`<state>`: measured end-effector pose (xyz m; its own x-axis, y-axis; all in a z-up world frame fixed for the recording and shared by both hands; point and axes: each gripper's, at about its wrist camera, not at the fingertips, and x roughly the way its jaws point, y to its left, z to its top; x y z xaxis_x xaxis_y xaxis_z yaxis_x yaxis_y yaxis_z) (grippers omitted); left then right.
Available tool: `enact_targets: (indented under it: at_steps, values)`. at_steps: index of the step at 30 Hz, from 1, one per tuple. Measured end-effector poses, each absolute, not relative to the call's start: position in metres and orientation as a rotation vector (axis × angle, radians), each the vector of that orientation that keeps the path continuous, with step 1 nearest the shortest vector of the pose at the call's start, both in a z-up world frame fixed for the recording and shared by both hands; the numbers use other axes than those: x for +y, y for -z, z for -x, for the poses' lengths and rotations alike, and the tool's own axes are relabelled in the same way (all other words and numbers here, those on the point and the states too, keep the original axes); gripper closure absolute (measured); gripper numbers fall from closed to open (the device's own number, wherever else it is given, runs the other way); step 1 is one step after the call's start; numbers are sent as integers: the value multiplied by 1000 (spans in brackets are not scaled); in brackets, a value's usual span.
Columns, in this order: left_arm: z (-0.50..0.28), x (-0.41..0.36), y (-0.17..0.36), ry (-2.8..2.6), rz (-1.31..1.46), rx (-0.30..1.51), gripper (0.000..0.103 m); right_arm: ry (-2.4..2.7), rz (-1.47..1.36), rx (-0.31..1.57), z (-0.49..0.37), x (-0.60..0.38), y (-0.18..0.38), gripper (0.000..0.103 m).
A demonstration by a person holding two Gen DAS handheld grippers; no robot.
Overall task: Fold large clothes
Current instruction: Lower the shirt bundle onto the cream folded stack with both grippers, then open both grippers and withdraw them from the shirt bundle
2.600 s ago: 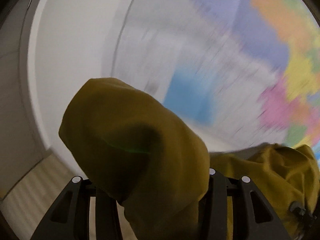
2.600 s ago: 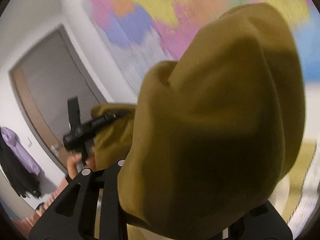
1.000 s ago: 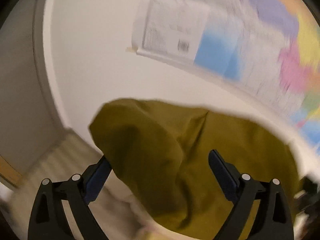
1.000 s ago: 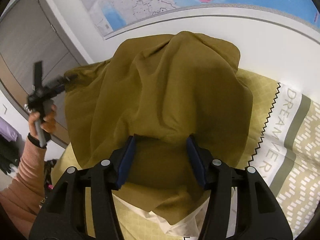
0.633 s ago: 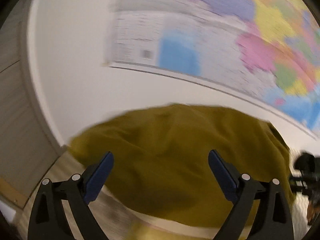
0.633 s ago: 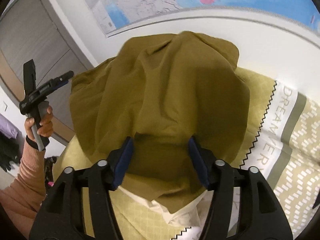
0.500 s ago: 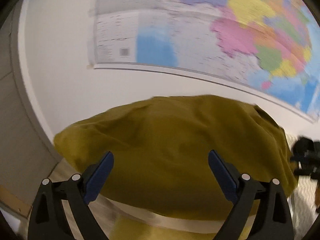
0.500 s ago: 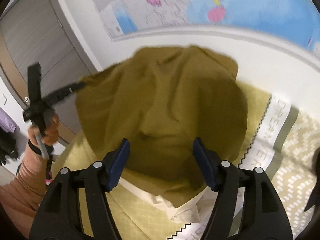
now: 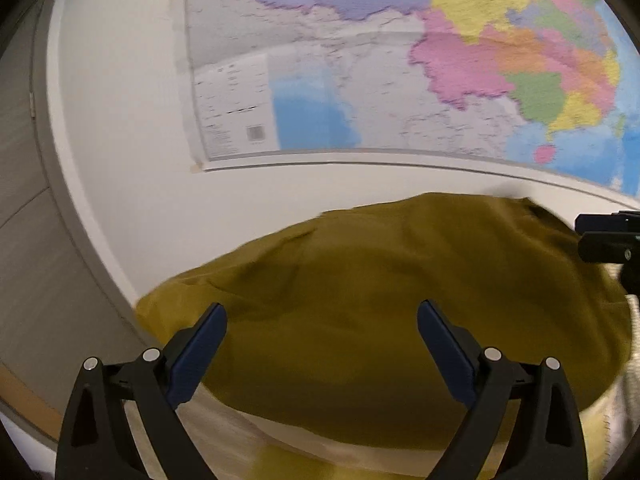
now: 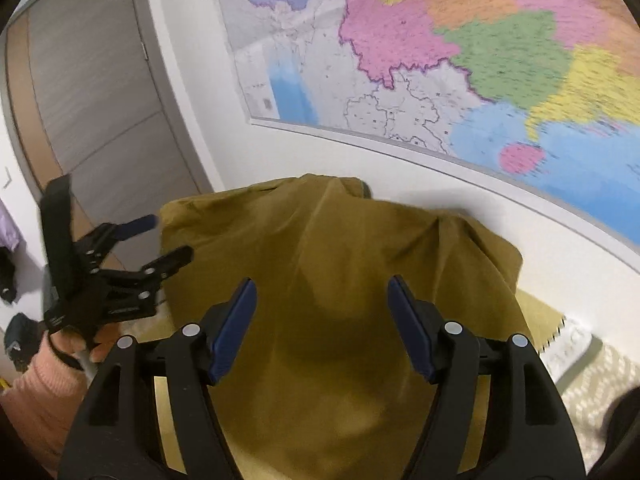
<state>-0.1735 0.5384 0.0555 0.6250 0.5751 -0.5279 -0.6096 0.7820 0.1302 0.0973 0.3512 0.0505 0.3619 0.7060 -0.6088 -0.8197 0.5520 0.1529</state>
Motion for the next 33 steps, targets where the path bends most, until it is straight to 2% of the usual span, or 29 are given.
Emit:
enact_targets:
  at_steps: [4,7,9,13,14,19,24,27,33]
  values:
    - [179,580,-40,-789,96,594,10,-914,144,796,-134,358,-19,38]
    - [186,631,-11,-815,291,655,9,-919,115,858,-145,350,6,38]
    - [184,648,9,-818,334,726,5,-934,109,859,-143,345,9,38]
    - [195,664,23,-765,484,706,6,-936,139,846,-128,338,-3,35]
    - [198,664,22,-754,500,698,10,-941,134,838,-124,332,-7,35]
    - [213,632,0,-760,400,641,12,-1001,88,798,-96,290,-19,35]
    - [218,572,-20,-643,317,549,12,-995,169,786,-63,271,0,35]
    - [210,535,-15,-530,290,552,12,-977,238,794,-48,271,19,33]
    - [191,474,-1,-426,201,573,12,-991,173,747,-30,252,2,33]
